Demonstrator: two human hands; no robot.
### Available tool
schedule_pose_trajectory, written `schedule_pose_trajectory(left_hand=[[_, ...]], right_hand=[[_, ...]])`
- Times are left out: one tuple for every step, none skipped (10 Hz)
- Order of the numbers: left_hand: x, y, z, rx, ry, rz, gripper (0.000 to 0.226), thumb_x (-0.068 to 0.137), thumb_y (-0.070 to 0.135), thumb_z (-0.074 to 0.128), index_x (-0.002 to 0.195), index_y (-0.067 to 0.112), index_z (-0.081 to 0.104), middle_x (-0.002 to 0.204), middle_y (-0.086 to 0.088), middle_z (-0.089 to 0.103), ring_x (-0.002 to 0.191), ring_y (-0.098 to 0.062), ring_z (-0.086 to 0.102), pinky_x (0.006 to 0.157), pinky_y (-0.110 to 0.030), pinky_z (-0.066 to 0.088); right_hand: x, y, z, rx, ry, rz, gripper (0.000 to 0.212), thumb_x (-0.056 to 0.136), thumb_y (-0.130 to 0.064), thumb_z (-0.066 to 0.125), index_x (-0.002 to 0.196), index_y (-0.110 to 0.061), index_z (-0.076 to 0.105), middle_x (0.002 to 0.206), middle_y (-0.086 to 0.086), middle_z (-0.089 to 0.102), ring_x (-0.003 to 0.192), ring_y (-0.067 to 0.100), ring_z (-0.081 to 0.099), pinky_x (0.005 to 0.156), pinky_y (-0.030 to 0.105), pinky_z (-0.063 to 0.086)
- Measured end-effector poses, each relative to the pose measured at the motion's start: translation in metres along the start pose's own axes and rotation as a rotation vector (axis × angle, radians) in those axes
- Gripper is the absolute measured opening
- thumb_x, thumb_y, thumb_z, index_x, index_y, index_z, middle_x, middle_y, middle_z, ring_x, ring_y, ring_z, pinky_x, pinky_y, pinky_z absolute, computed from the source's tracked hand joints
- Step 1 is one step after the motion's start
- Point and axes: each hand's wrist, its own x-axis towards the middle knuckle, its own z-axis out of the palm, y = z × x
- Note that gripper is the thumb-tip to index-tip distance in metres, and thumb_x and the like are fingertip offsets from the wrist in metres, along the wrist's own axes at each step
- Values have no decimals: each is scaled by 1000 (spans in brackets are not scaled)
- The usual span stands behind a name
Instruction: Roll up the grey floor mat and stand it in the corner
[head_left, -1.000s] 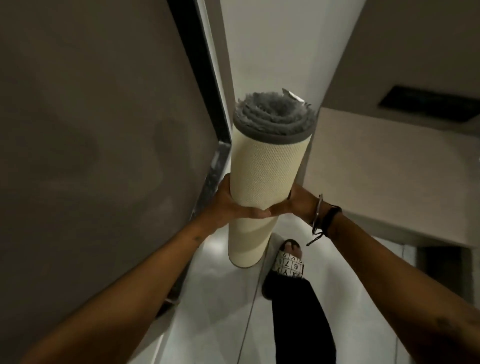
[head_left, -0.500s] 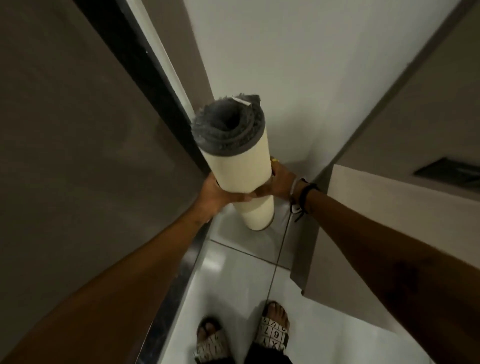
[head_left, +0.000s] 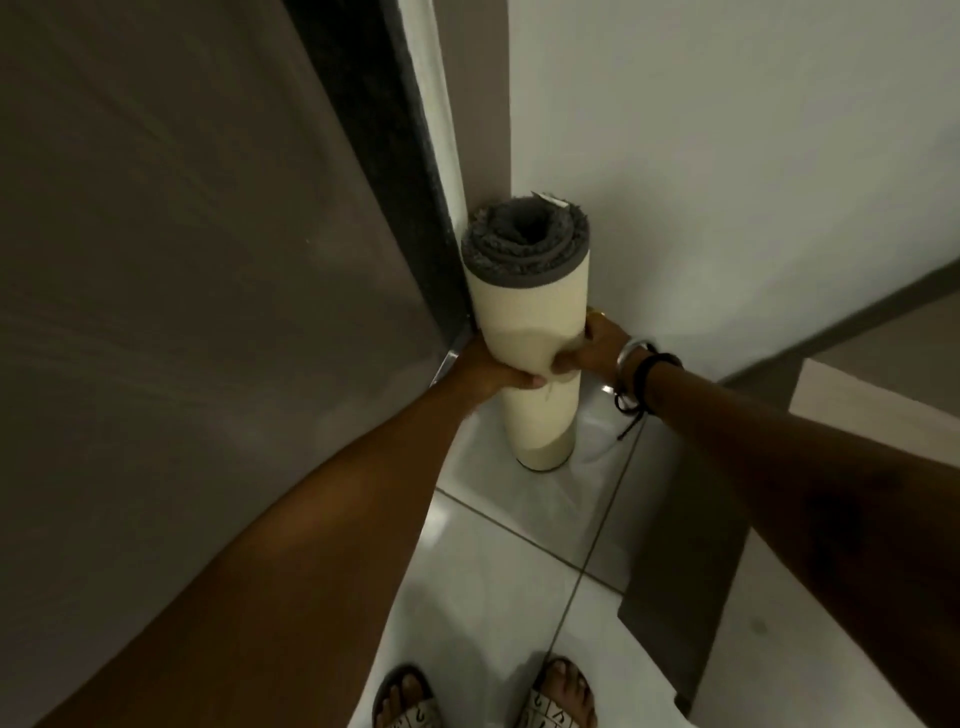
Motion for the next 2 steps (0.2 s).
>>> schedule_pose_trajectory(left_hand=[[0,-1,-2,-69,37,-42,98,71,-12,82,152,9,32,155,-15,42,142,-35,41,114,-57,38],[-7,10,3,-97,123,-54,97,73,-8,82,153,8,31,157,-14,41,143,-33,40,117,-54,36]], right_hand=[[7,-5,4,-40,47,33,75,68,-1,78,135,-7,45,133,17,55,121,37,50,100,51,45],[4,-13,11,-42,134,111,71,72,-5,75,134,-8,42,132,17,55,118,38,51,96,48,47]])
